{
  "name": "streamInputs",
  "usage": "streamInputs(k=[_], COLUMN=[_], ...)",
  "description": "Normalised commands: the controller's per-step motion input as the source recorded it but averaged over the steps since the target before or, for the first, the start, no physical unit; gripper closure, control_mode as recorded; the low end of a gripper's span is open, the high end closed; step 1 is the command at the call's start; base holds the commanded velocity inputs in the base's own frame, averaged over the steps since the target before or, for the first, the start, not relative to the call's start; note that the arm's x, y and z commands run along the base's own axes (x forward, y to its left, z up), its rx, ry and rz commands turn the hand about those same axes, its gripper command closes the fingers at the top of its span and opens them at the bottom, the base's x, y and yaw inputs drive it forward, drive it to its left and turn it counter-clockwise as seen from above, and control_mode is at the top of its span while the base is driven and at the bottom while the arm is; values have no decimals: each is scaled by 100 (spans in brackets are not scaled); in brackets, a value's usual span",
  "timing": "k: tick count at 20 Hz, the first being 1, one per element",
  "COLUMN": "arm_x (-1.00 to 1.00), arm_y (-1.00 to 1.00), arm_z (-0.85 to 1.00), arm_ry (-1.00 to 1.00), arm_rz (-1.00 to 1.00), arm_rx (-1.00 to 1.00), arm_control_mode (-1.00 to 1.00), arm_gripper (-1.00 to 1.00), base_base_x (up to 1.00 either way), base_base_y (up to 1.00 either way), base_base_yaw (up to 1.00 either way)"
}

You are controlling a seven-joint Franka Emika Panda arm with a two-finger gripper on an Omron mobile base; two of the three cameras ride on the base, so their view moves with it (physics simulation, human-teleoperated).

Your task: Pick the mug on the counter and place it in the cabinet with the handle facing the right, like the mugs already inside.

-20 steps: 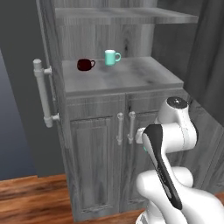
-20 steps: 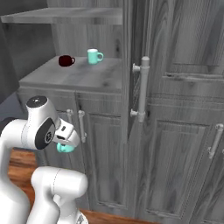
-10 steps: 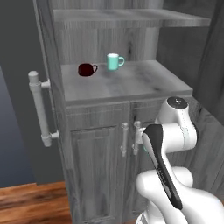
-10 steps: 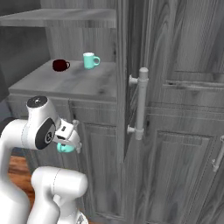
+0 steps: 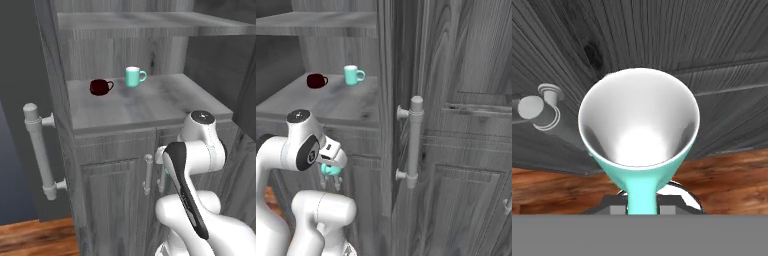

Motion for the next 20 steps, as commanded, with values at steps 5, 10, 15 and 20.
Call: streamInputs(k=[5, 10, 15, 20], arm_x=[0, 0, 0, 0], arm_y=[0, 0, 0, 0], arm_z=[0, 0, 0, 0], arm_ry=[0, 0, 0, 0], arm_rz=[0, 0, 0, 0], arm_rx=[0, 0, 0, 0], arm_control_mode=[100, 100, 100, 100], arm_gripper=[100, 100, 100, 100], base_base_x=[41, 8, -39, -40], base_base_y=[2, 1, 3, 18], base_base_yaw=[-3, -4, -4, -1])
